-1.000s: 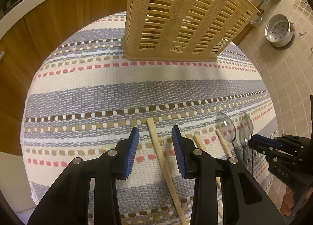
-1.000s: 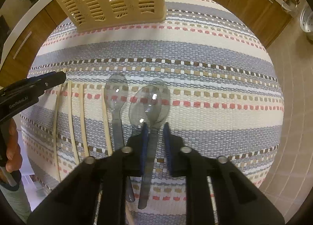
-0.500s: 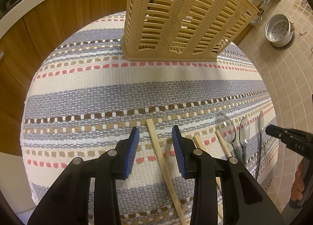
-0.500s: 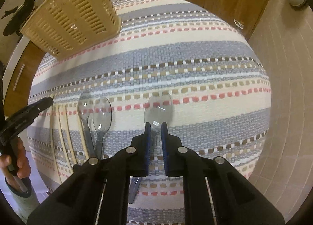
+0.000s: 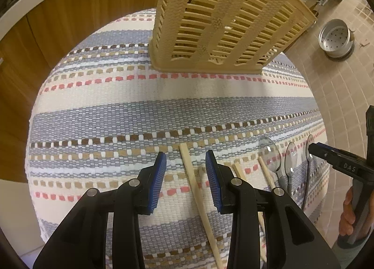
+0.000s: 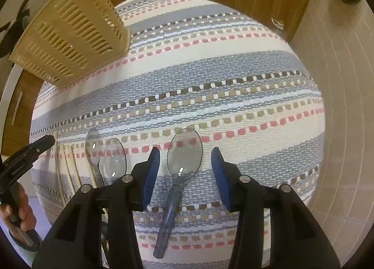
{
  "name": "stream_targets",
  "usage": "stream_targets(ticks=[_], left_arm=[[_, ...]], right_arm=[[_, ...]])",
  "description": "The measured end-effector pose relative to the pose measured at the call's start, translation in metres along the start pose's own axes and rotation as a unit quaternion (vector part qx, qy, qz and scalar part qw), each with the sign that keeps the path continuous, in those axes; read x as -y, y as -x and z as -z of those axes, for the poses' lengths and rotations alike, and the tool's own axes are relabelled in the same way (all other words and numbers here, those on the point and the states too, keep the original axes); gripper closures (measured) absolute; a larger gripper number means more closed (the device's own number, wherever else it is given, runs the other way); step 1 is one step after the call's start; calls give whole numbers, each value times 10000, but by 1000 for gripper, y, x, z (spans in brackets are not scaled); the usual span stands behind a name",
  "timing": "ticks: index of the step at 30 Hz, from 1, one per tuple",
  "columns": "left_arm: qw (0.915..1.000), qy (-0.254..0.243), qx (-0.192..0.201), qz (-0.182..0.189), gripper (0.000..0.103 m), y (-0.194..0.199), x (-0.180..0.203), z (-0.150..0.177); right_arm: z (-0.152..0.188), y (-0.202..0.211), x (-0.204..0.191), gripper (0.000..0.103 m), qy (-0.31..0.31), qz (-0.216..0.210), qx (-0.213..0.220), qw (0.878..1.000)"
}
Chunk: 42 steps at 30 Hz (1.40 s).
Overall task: Organize utensils
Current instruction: 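Grasp a wooden chopstick with the left tool while the right tool grasps a clear spoon, then carry chopstick and spoon into the beige holder and open both tools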
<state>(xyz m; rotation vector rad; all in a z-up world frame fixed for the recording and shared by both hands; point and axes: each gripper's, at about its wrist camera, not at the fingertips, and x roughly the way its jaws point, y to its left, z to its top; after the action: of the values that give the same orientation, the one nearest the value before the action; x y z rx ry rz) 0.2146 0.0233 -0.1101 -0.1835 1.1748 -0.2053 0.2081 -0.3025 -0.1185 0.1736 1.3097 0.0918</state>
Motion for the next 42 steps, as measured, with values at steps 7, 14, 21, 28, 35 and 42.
stream_targets(ticks=[7,14,21,28,35,42], left_arm=[[9995,-97,5,-291,70,-8,14,-6],[9959,-350,131,-827,96,-10,25,-5],[9953,-401,69,-875,95,-6,25,1],[9952,-469,308,-800,98,-4,34,9],[9906,-361,1312,-144,98,50,39,15],[9599,-445,2751,293,98,138,54,15]], right_arm=[[-1,-10,-19,61,86,347,-43,9994],[1,-12,-29,72,287,586,82,9978],[3,-10,-28,72,331,569,98,9978],[7,-1,-22,73,376,367,211,9984],[16,51,-19,73,439,-208,950,9943],[25,126,-32,73,588,-619,2031,9754]])
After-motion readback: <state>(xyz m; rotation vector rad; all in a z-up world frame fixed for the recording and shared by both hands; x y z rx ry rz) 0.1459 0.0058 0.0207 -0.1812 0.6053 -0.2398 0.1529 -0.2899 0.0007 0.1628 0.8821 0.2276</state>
